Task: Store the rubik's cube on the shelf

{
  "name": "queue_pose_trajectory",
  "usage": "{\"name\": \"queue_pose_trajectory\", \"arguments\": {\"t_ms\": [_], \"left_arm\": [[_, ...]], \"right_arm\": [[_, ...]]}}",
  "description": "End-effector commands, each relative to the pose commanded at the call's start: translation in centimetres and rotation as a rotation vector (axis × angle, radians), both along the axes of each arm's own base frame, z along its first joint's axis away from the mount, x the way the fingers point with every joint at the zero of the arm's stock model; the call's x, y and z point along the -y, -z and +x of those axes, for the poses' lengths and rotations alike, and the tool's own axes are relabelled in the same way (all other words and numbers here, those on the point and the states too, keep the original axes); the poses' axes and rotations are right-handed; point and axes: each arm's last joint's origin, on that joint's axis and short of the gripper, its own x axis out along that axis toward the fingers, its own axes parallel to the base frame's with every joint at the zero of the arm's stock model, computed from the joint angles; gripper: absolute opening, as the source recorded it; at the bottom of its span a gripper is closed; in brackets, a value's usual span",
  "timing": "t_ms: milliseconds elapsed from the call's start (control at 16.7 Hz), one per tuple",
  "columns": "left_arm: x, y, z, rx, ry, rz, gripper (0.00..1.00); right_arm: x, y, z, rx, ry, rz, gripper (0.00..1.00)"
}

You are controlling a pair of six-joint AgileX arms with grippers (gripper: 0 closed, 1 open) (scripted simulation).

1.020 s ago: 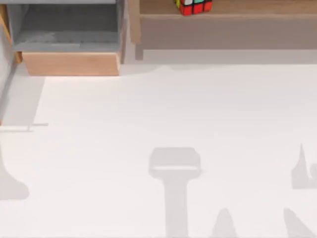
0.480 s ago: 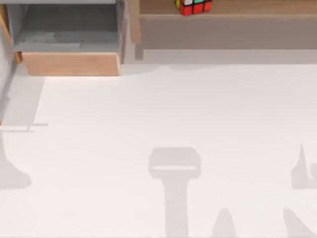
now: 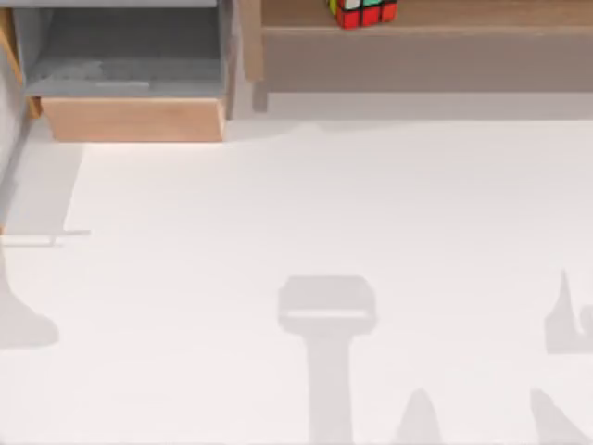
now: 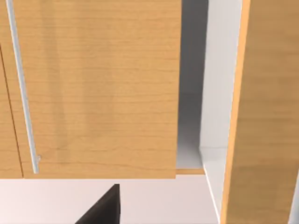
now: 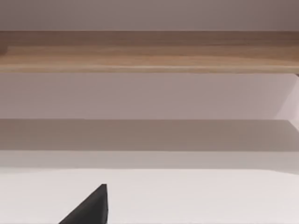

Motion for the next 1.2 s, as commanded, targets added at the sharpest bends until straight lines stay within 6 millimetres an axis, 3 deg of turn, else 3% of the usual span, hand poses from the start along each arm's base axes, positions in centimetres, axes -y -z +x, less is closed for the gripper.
{"name": "queue_pose_trajectory", "arguments": {"t_ms": [600, 1200], "left_arm": [[0.00, 0.00, 0.00, 0.000, 0.000, 0.000, 0.02], [-0.03, 0.42, 0.04, -0.016, -0.001, -0.013, 0.00]], "right_arm": [[0.00, 0.00, 0.00, 0.000, 0.000, 0.000, 1.00], [0.00, 0.00, 0.00, 0.000, 0.000, 0.000, 1.00]]}}
